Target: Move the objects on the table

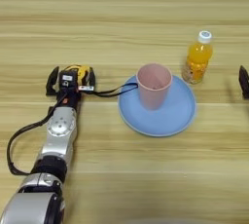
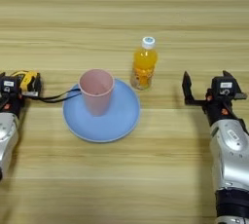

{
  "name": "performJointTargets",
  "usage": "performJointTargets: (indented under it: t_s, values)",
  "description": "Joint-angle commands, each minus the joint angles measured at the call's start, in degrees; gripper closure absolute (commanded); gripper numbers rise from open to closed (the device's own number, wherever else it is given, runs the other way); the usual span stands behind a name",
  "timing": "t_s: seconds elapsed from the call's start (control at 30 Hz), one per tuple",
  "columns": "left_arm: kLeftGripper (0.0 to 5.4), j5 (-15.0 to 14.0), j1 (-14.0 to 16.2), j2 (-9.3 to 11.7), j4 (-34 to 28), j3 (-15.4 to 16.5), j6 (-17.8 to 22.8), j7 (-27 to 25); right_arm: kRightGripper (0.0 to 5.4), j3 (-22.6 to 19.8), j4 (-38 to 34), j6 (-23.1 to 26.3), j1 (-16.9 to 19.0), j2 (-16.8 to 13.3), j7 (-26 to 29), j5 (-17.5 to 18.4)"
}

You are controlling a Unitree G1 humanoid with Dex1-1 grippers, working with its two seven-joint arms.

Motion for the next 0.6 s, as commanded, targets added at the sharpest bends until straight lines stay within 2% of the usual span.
performJointTargets:
  t_s: [0.03, 0.43, 0.6]
  values:
    - [0.0, 0.51, -1.21, 0.53, 2.17, 0.0, 0.73, 0.62, 0.02, 0.07, 0.32, -0.44, -1.22, -0.28, 0.13, -0.04]
    - [0.0, -1.03, -3.83, 0.42, 9.39, 1.16, 1.12, -1.31, 0.02, 0.2, 0.42, -0.46, -1.48, 0.02, 0.21, 0.12]
    - [0.51, -2.18, -4.58, 0.78, 11.29, 2.29, 0.61, -3.14, 0.0, 0.47, 0.44, -0.61, -1.54, 0.48, 0.0, 0.03]
